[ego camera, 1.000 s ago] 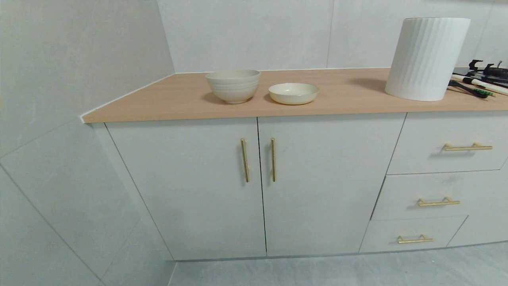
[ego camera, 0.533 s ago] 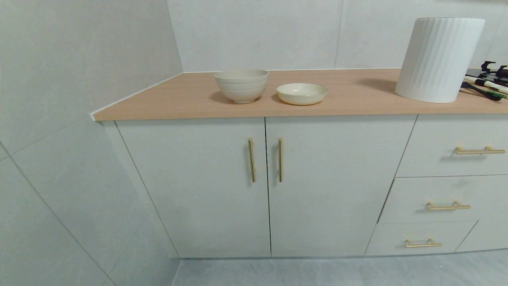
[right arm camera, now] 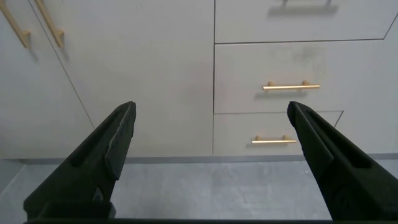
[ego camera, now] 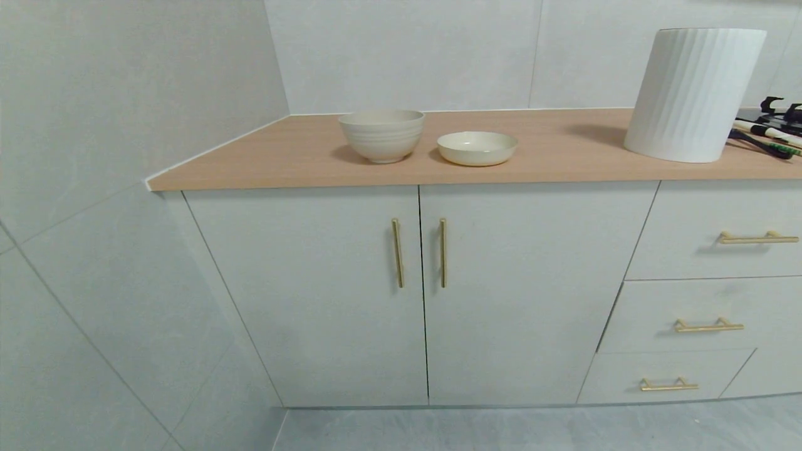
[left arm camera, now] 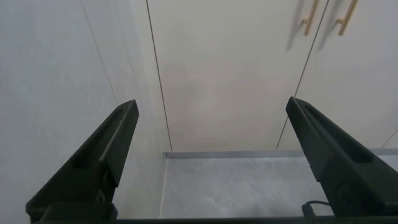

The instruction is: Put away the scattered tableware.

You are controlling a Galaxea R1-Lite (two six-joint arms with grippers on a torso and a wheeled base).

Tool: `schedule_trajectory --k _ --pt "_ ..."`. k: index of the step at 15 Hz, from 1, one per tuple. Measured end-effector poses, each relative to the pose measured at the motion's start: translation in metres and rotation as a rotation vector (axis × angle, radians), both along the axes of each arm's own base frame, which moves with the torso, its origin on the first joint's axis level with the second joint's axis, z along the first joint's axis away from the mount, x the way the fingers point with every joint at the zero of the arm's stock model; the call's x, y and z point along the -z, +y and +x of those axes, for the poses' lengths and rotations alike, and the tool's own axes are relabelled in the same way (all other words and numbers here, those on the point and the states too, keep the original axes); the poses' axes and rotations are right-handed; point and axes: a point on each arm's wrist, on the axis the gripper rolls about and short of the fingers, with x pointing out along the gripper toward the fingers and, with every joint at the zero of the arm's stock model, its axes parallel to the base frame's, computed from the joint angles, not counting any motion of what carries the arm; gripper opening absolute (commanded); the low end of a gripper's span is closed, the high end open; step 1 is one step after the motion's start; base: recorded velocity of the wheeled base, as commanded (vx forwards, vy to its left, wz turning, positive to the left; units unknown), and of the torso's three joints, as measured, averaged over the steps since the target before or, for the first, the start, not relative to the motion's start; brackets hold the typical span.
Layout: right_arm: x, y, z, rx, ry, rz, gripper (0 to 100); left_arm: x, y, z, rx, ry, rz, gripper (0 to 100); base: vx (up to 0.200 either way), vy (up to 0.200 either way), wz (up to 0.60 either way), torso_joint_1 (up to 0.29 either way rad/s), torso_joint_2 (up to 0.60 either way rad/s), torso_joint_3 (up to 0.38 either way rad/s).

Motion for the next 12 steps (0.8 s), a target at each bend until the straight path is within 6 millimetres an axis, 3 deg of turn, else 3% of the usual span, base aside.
schedule_trajectory --k 12 --pt "0.0000 0.0000 0.0000 -0.002 0.000 -0.005 100 0.0000 0.0000 0.0000 0.000 0.000 0.000 100 0.000 0.000 0.00 0.000 0.00 0.000"
